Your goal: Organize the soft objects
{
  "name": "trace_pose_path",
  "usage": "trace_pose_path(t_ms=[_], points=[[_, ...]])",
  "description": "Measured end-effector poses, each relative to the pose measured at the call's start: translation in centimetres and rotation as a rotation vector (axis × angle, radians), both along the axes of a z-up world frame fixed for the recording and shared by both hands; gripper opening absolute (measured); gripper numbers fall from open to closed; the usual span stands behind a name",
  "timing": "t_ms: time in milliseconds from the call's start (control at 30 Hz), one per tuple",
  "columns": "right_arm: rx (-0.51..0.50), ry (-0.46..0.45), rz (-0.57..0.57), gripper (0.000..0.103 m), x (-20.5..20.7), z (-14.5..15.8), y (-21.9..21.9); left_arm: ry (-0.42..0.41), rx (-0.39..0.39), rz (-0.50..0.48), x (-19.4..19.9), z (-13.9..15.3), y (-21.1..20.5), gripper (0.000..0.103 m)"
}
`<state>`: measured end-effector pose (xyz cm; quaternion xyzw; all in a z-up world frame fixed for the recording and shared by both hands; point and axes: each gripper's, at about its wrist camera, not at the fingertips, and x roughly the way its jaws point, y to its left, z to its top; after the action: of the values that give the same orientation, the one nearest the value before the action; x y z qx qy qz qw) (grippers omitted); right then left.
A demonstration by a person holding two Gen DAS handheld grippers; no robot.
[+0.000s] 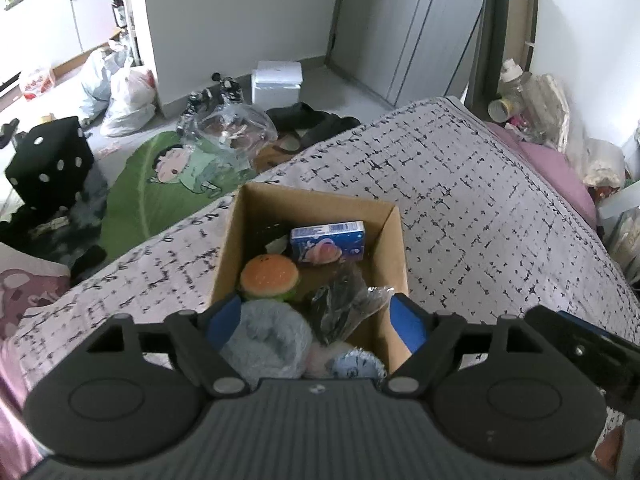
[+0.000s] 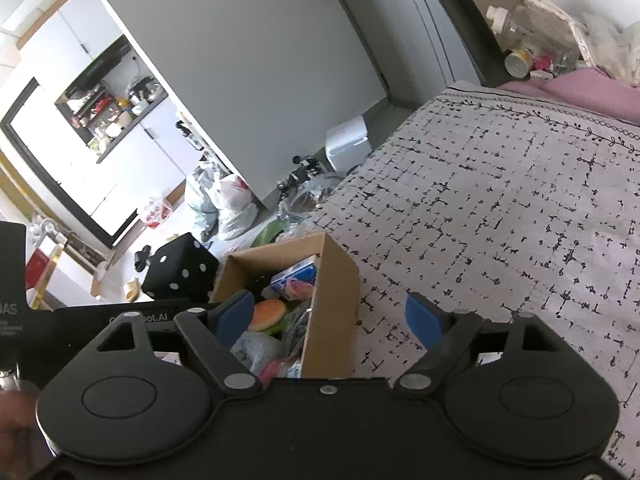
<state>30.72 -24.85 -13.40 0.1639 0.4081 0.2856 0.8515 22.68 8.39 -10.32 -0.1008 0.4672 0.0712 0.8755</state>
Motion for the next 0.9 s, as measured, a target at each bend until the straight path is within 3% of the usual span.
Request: trace_pose_path(t_ms=[233,700,900], points=[[-0.069,-0.031,-0.052,0.103,-1.6,1.3,-1.8,-0.012,0.019,0.019,-2.7,1.7,-0.3,0.087],[-0.064,-0.096,-0.04,0.103,-5.9,5.8,-3.3,-0.064,0.042,0.008,-8.0,4.7,-1.7,0.095],[-0.112,-0.134,-0.011,0.103,-8.2,8.2,-3.2,-0.09,0.03,-0.002,-10.1,6.4,-1.7,0.1]])
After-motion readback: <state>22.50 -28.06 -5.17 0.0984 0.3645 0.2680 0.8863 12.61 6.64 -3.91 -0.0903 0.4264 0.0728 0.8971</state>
